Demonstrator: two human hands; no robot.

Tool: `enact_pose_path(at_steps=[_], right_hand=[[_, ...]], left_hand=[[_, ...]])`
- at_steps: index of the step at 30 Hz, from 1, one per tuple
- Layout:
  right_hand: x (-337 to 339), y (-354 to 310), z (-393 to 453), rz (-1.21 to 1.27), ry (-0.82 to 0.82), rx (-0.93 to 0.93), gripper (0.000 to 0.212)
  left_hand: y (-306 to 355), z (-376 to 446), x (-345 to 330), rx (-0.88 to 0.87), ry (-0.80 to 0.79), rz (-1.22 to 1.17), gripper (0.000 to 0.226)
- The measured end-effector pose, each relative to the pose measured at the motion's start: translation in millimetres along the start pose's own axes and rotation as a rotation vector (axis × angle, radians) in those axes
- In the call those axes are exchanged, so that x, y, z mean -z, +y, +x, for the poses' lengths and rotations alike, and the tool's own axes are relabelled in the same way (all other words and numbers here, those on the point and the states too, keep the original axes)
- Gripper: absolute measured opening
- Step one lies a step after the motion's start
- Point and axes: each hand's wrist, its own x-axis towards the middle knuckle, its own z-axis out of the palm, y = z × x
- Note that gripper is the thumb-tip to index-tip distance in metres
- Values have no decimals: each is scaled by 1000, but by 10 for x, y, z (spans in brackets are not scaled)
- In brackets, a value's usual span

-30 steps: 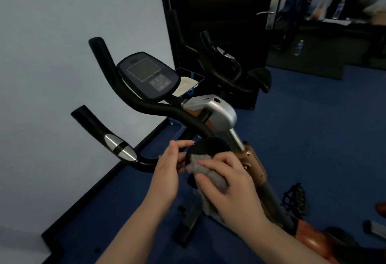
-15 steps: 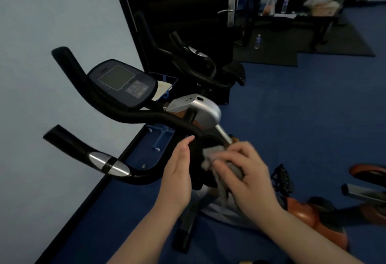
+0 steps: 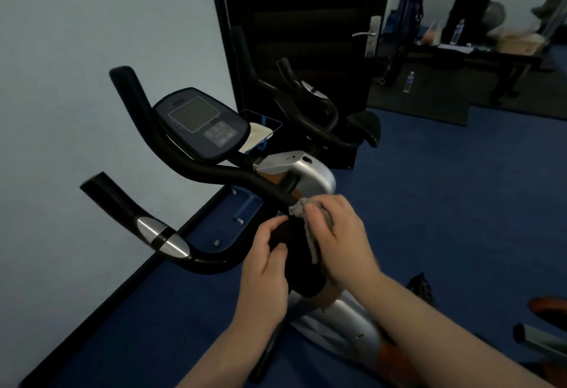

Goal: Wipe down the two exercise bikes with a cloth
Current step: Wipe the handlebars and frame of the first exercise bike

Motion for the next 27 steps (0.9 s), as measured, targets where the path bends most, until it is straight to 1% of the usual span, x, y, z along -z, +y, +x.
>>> enact_pose_path(at_steps=[3,5,8,10,11,12,13,14,16,17,18,19,20,21,24,27], right_hand=[[-5,51,-76,-3,-4,49,20],[3,100,-66,26,-15,62,25],[83,171,52,179,-39,-24,30],[157,174,261,213,-10,6,25],[177,152,405,208,8,49,20],[174,103,561,204,5,89,16],[135,39,718,203,-31,121,11],[62,-22,858,201,-101,149,9],[-145,-92,1025,176,-292,206,14],[-235,-102,1040,149,-369,246,19],[-302,-81,1026,120,-411,294,24],[-342,-20,1006,102,-414,343,28],[-348,56,988,100,-399,382,30],[-331,127,973,110,-389,403,31],[-344,106,1068,71,-413,453,23],[-569,-192,1242,21,-452,503,18]], left_hand=[[20,-5,-19,-4,34,44,43],[57,-41,2,-53,84,149,38],[216,-108,168,-278,277,329,27],[311,-95,366,-412,414,386,24],[333,-55,473,-436,476,404,24],[345,3,578,-420,527,410,25],[340,72,672,-382,566,414,26],[330,143,755,-341,587,433,27],[287,254,890,-308,556,532,28],[243,277,955,-332,508,628,25],[203,281,1003,-369,445,762,23],[172,284,1032,-402,378,889,26],[160,289,1046,-401,329,961,31],[163,289,1048,-374,309,972,33],[153,296,1030,-339,334,1028,35],[152,296,1014,-328,321,1091,38]])
